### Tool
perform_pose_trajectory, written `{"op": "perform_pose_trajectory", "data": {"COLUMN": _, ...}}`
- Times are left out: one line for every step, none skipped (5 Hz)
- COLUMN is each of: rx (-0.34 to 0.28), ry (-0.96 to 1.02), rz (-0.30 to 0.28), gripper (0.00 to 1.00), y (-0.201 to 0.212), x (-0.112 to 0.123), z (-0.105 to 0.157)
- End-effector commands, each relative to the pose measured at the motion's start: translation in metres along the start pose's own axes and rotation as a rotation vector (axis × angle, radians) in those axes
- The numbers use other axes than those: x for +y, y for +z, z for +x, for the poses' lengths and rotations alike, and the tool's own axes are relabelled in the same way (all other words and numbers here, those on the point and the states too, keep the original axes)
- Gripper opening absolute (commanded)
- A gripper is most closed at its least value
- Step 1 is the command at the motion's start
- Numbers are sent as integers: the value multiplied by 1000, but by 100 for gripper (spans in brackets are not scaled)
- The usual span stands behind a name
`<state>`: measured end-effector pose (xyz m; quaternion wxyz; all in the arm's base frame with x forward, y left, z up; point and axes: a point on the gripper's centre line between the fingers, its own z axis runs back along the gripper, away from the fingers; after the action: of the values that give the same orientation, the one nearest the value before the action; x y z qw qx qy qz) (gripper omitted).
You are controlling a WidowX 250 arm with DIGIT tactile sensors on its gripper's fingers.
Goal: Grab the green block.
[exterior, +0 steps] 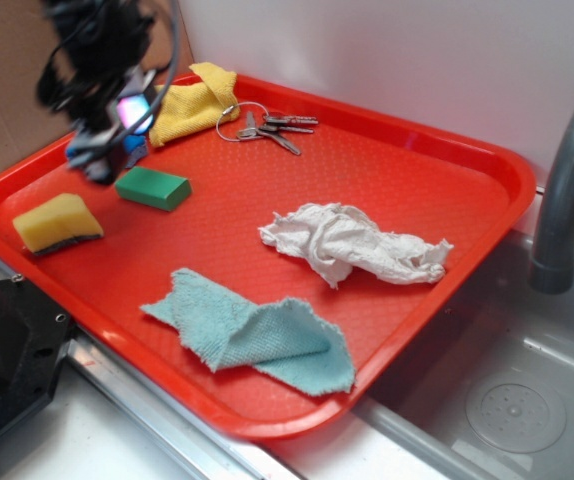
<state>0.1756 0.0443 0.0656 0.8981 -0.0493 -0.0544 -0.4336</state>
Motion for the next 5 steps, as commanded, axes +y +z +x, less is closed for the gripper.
{"op": "perform_pose_trajectory", "data": {"rx": 16, "ry": -35, "rz": 3, "gripper": 100, "y": -27, "x": 3, "z": 5}}
{"op": "perform_pose_trajectory", "data": {"rx": 7, "ry": -57, "rz": 32, "gripper": 100, "y": -27, "x": 17, "z": 18}}
{"op": "perform_pose_trajectory", "data": {"rx": -1, "ry": -68, "rz": 68, "gripper": 100, "y": -20, "x": 28, "z": 24}}
{"op": "perform_pose_trajectory", "data": {"rx": 8, "ry": -73, "rz": 61, "gripper": 100, "y": -21, "x": 30, "z": 24}}
{"op": "perform_pose_trajectory", "data": {"rx": 7, "ry": -75, "rz": 74, "gripper": 100, "y": -18, "x": 31, "z": 24}}
